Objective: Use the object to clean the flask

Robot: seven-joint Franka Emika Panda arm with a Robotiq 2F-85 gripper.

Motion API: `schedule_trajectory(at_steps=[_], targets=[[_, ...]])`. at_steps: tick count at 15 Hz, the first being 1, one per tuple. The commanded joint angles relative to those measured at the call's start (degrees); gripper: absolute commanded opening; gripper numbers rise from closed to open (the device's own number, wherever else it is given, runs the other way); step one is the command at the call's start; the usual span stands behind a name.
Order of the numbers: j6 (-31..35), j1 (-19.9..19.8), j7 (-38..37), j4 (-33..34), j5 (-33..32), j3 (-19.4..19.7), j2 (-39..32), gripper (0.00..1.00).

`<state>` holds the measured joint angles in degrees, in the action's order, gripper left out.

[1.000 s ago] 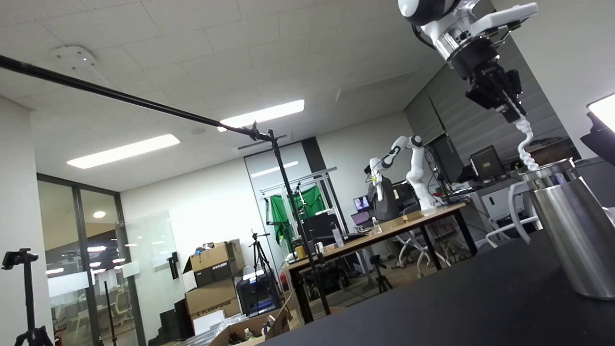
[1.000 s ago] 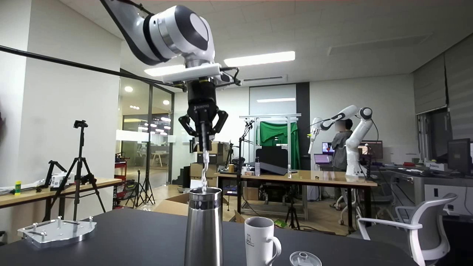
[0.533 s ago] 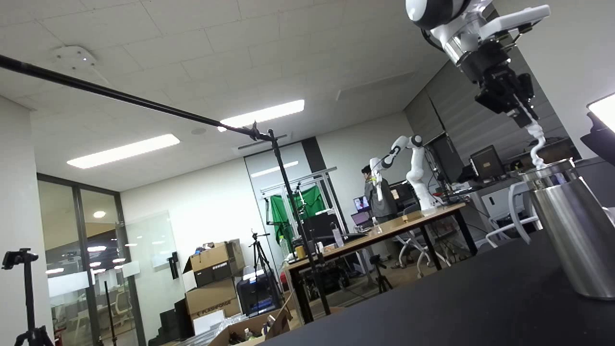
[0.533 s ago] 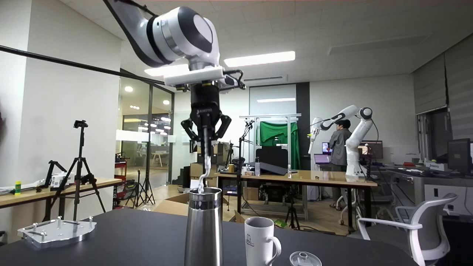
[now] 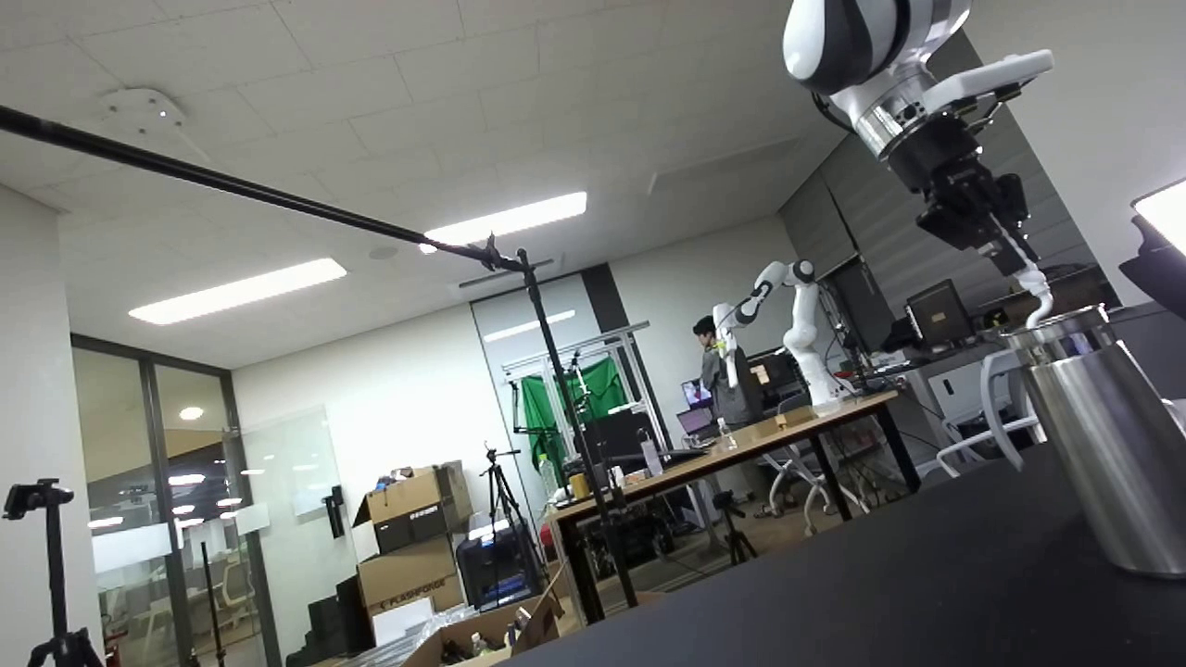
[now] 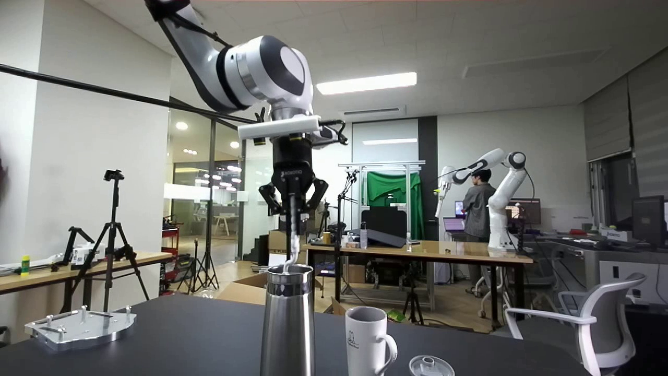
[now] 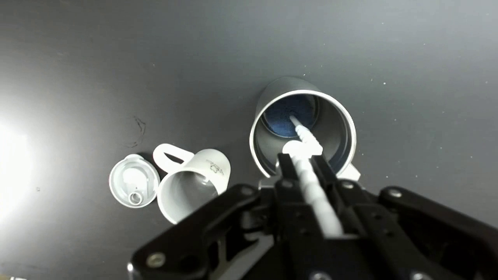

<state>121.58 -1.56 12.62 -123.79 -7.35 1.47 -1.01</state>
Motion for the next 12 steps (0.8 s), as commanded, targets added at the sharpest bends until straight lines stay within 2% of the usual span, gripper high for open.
schedule_trajectory(at_steps=[1, 4, 6, 12], targets=[[-3.5, 0.3, -0.2, 0.4, -1.4, -0.4, 7.3, 0.04], [-4.0, 0.1, 1.4, 0.7, 0.1, 0.3, 9.3, 0.04], [-2.6, 0.0, 1.5, -0.2, 0.6, 0.7, 7.9, 0.04], [-1.2, -0.1, 0.3, -0.5, 0.1, 0.4, -2.4, 0.04]])
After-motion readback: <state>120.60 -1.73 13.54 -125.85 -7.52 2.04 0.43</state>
